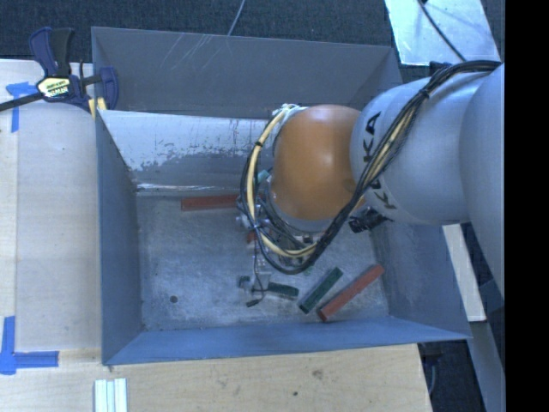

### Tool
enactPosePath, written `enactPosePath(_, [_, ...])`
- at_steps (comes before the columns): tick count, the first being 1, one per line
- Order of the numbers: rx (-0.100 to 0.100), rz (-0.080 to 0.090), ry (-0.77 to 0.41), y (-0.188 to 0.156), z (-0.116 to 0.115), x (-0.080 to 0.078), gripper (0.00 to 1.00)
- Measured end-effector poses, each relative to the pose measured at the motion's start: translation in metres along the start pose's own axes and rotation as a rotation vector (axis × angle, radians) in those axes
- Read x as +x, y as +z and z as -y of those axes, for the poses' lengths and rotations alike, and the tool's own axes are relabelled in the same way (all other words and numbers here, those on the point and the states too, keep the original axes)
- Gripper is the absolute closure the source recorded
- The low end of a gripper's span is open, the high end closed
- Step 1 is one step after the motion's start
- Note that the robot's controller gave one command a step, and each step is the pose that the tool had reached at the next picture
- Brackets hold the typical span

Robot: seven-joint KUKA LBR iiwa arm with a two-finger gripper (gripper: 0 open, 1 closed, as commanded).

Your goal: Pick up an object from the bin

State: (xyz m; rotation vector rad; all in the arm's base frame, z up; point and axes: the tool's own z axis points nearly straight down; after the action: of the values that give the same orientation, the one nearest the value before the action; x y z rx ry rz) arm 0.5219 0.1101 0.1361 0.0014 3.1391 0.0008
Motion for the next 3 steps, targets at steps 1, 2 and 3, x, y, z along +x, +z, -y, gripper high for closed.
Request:
enactPosePath(1, [0.000, 0.001, -0.039, 0.066, 0.044, 0.000, 0.00])
enactPosePath(2, [0.000, -0.001, 0.022, 0.019, 0.048, -0.003, 0.00])
enactPosePath(3, [0.000, 0.000, 0.041, 0.020, 0.051, 0.001, 0.00])
